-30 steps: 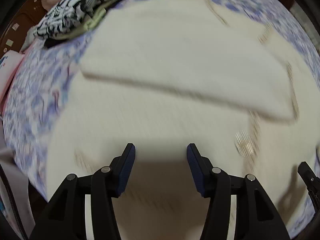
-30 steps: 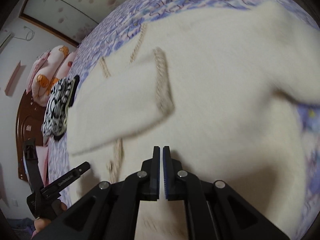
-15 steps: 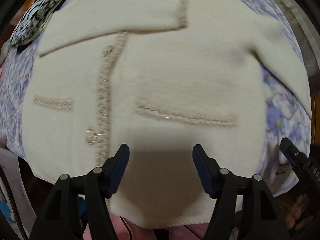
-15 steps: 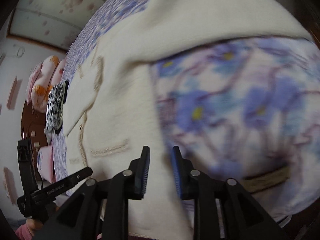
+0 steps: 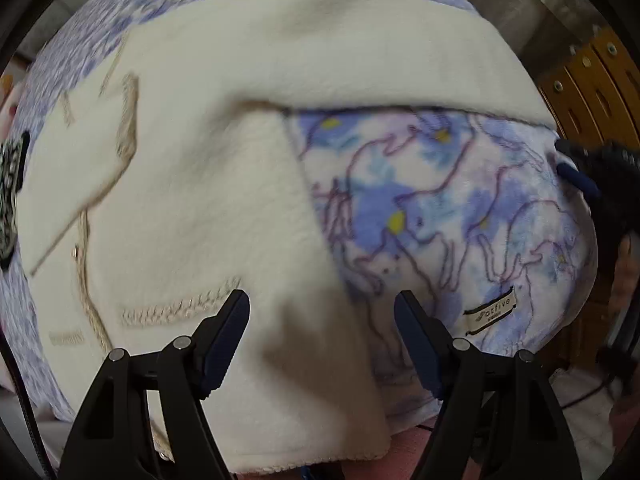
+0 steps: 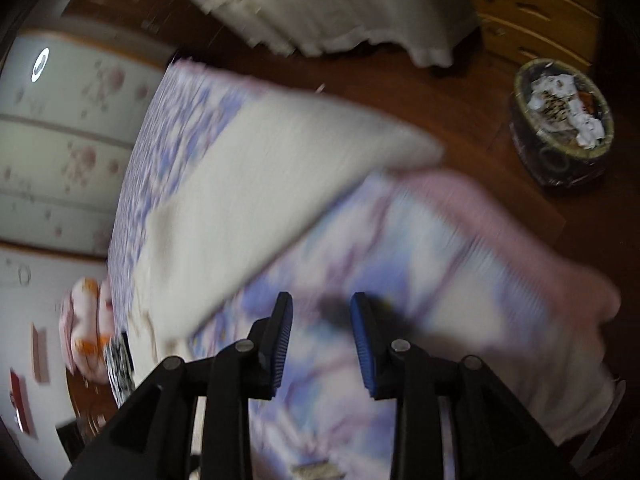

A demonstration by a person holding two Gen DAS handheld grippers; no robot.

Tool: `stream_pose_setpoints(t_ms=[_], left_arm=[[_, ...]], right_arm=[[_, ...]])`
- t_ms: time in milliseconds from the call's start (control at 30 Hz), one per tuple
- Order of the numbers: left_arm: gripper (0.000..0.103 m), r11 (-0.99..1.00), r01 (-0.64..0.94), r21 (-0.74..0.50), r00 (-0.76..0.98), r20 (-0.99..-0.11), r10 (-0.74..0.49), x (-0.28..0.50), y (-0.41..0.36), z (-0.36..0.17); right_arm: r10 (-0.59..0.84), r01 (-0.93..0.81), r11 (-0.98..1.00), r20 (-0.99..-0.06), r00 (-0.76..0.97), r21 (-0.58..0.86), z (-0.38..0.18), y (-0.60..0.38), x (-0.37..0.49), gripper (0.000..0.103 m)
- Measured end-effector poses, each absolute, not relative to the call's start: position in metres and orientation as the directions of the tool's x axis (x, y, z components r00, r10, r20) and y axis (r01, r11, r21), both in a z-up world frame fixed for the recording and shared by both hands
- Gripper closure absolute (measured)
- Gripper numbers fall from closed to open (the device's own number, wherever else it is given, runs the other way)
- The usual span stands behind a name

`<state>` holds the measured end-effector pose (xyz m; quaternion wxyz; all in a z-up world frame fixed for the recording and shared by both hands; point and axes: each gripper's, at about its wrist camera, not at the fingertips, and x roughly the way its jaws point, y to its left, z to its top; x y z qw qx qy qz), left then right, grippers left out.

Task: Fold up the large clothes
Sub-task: 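Fold the held sleeve across the cardigan body with the right gripper and release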

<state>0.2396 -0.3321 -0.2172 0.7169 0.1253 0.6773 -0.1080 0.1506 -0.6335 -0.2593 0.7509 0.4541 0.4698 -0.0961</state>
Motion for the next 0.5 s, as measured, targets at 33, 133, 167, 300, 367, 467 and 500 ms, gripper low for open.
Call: stream_pose_setpoints(t_ms=[33,133,167,300,367,467,500], left_arm=[[0.029,0.941,0.337,0.035,0.065,-0.998,0.014,0.24,-0.335,-0.216],[0.029,0.926,0.374,0.062,0.091,-0.995,0.03,0.242,-0.35,-0.217],[0.029,0.923,0.379,0.064,0.092,-0.995,0.032,0.243,-0.353,-0.218],[0.029,0.928,0.366,0.073,0.086,-0.995,0.045,0.256,-0.355,-0.225],[0.029,0.937,0.341,0.068,0.079,-0.996,0.044,0.26,-0.36,-0.23],[0.029,0.958,0.284,0.046,0.062,-0.998,0.03,0.27,-0.341,-0.243],[0.029,0.964,0.263,0.037,0.053,-0.998,0.024,0.273,-0.331,-0.248]], right_arm=[[0.277,0.58,0.551,-0.787,0.551,0.6,-0.262,-0.643,0.153,0.073],[0.261,0.6,0.498,-0.769,0.584,0.625,-0.27,-0.665,0.16,0.073],[0.261,0.604,0.486,-0.765,0.589,0.632,-0.272,-0.668,0.165,0.073],[0.251,0.613,0.453,-0.752,0.609,0.647,-0.285,-0.684,0.177,0.072],[0.245,0.625,0.423,-0.747,0.618,0.656,-0.29,-0.687,0.183,0.071],[0.23,0.638,0.395,-0.744,0.627,0.661,-0.298,-0.69,0.188,0.071],[0.224,0.642,0.384,-0.742,0.632,0.663,-0.3,-0.69,0.188,0.071]])
